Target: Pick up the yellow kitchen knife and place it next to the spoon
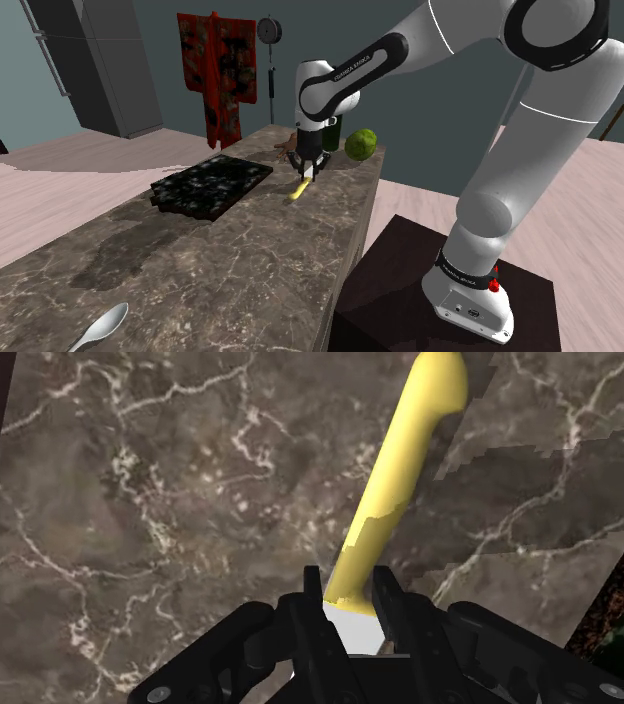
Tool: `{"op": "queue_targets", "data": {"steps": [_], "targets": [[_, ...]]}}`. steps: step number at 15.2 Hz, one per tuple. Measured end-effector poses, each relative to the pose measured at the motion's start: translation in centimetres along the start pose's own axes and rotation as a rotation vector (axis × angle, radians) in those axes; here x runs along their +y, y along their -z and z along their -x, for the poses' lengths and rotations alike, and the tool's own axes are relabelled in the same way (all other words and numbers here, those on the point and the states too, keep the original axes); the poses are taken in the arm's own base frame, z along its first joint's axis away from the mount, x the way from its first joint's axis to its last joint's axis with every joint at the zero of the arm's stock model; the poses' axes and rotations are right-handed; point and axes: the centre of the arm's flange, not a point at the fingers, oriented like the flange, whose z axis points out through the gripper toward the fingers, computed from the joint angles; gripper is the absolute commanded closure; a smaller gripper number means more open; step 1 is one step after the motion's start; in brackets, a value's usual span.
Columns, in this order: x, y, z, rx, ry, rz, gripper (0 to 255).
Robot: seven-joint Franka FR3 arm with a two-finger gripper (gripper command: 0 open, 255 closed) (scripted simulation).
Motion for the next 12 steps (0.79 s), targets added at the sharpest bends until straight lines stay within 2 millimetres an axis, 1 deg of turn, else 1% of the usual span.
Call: {"op": "queue_targets", "data": {"steps": [12], "targets": [[-0.1, 6.2, 0.3, 0.0, 0.0, 0.0, 255]]}}
